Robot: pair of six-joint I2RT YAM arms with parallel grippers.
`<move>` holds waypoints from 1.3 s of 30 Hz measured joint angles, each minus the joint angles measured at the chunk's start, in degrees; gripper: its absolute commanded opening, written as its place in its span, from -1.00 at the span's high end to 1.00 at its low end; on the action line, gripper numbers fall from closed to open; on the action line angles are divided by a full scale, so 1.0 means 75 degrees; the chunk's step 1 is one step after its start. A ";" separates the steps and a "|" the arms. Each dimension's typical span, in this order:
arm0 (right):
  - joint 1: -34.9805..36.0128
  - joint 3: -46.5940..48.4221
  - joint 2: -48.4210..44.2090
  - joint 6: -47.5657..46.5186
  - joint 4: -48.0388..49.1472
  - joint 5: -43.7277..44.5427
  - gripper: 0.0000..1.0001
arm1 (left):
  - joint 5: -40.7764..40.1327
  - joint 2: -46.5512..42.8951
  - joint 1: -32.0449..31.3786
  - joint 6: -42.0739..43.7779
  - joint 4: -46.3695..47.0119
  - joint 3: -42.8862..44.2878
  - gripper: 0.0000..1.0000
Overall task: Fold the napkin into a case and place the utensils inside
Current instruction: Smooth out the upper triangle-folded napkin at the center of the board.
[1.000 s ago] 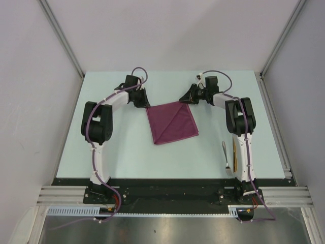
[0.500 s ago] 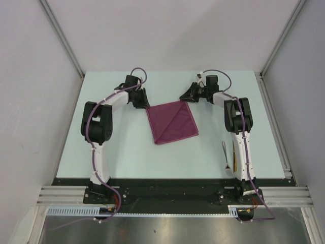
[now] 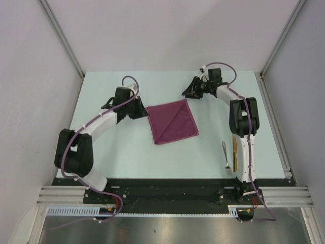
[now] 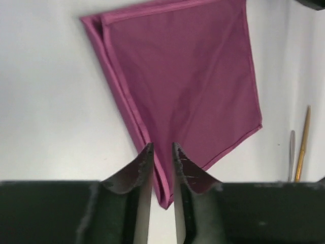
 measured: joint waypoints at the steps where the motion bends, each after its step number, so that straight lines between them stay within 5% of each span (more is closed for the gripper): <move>1: 0.0003 -0.0073 -0.0213 -0.0061 -0.0108 0.0085 0.13 | 0.0140 -0.0055 -0.0023 -0.0099 0.0146 -0.0137 0.63; 5: 0.0169 -0.0886 -0.1425 -0.0286 -0.0169 0.0341 0.11 | 0.0804 0.0428 0.0026 -0.0720 0.0874 -0.0262 0.72; 10: 0.0935 -0.2124 -0.2326 -0.0219 0.0443 0.0023 0.30 | 0.1378 0.1976 0.0192 -0.1262 0.1212 0.0950 0.81; 20: 0.2999 -0.2806 -0.1705 0.0248 0.1361 -0.0874 0.54 | 0.1635 0.3599 0.0530 -0.1719 0.1617 0.2049 0.94; 39: 0.3331 -0.3689 -0.1236 0.0152 0.1813 -0.1172 0.61 | 0.1612 0.4144 0.0723 -0.1731 0.1620 0.2063 1.00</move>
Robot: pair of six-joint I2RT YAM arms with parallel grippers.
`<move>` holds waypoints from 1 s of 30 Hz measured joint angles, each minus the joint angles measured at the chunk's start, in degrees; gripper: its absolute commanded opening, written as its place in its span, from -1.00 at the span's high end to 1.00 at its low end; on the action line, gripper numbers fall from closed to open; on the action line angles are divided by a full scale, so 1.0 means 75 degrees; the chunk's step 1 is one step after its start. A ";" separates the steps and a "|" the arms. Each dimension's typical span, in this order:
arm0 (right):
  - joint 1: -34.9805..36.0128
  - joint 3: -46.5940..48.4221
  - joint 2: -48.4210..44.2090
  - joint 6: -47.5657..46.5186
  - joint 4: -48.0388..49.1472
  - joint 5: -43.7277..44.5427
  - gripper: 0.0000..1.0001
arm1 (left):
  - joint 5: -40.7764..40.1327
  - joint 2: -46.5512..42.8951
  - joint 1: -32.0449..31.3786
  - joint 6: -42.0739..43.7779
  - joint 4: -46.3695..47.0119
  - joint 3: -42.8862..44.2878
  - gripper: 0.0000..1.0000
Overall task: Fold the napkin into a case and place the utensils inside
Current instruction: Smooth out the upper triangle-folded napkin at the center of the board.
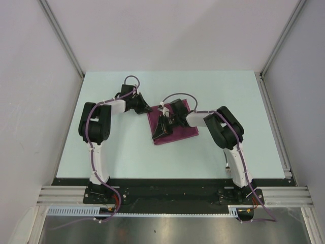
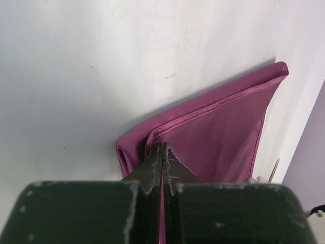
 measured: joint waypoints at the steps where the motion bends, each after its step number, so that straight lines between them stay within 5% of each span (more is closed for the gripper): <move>1: 0.0003 -0.0050 0.0000 -0.0055 -0.0017 0.0003 0.61 | 0.0009 0.0006 0.0003 0.0000 -0.0003 0.0006 1.00; 19: 0.0227 -0.0204 -0.0458 -0.0632 -0.0603 0.0402 0.60 | 0.0166 0.0085 0.0047 0.0003 0.0006 0.0082 0.99; 23: 0.0262 -0.0204 -0.0443 -0.0659 -0.0629 0.0487 0.50 | 0.0143 0.0085 0.0047 0.0020 -0.0044 0.0117 0.84; 30: 0.0283 0.0087 -0.0472 -0.1183 -0.1501 0.1137 0.37 | -0.0076 -0.0289 0.0061 0.0172 -0.0420 0.0119 0.26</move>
